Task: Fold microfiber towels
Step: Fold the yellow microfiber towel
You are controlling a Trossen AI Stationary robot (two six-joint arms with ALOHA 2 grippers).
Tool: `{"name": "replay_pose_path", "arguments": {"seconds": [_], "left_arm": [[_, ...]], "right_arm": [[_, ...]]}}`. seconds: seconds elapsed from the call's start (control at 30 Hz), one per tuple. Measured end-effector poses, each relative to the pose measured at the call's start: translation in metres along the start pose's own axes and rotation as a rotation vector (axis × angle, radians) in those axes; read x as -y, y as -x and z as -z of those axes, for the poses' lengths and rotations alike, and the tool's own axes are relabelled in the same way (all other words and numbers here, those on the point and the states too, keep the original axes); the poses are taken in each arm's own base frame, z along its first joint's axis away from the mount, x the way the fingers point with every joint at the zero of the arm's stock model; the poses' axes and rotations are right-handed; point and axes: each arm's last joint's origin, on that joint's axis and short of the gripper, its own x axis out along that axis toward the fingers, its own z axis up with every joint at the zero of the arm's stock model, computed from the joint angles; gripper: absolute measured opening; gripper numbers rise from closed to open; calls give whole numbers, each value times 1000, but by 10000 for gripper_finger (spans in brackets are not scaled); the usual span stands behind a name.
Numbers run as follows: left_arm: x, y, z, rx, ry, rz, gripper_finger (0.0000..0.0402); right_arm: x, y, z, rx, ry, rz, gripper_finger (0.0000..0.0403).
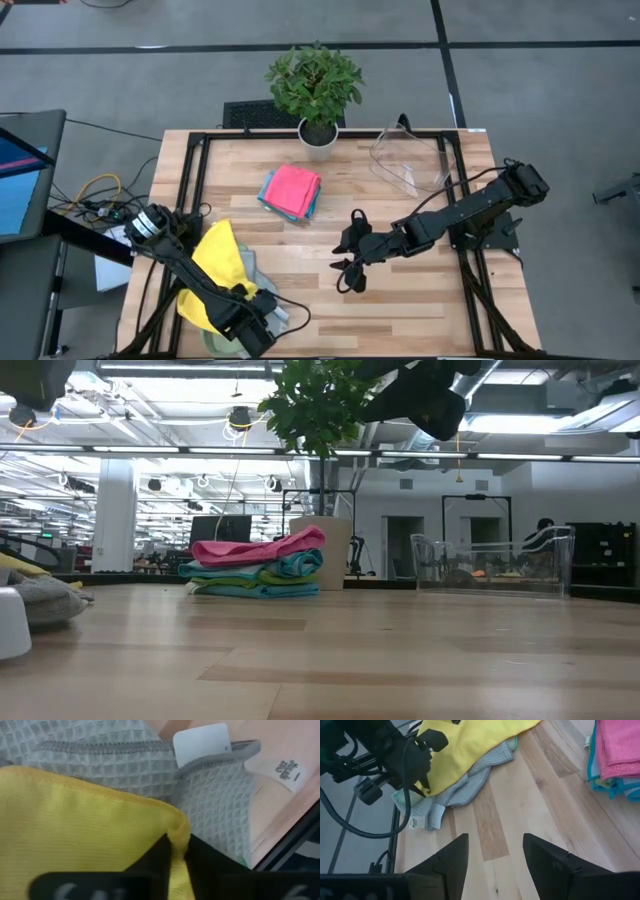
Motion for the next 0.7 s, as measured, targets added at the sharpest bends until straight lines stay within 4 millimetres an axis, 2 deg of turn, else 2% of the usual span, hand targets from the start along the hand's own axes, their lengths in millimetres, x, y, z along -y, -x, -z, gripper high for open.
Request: {"name": "replay_pose_path", "arguments": {"seconds": [0.1,0.27,0.53,0.7], "left_arm": [[0,1,0,-4,10,4,9],[3,16,-3,-73,42,54,3],[9,73,-8,-54,75,117,2],[19,108,-2,-68,62,166,2]], "right_arm": [[0,0,0,1,0,0,214],[0,0,-1,7,16,-2,214],[13,-3,-28,178,128,-43,214],[17,-7,-44,319,251,-68,214]]}}
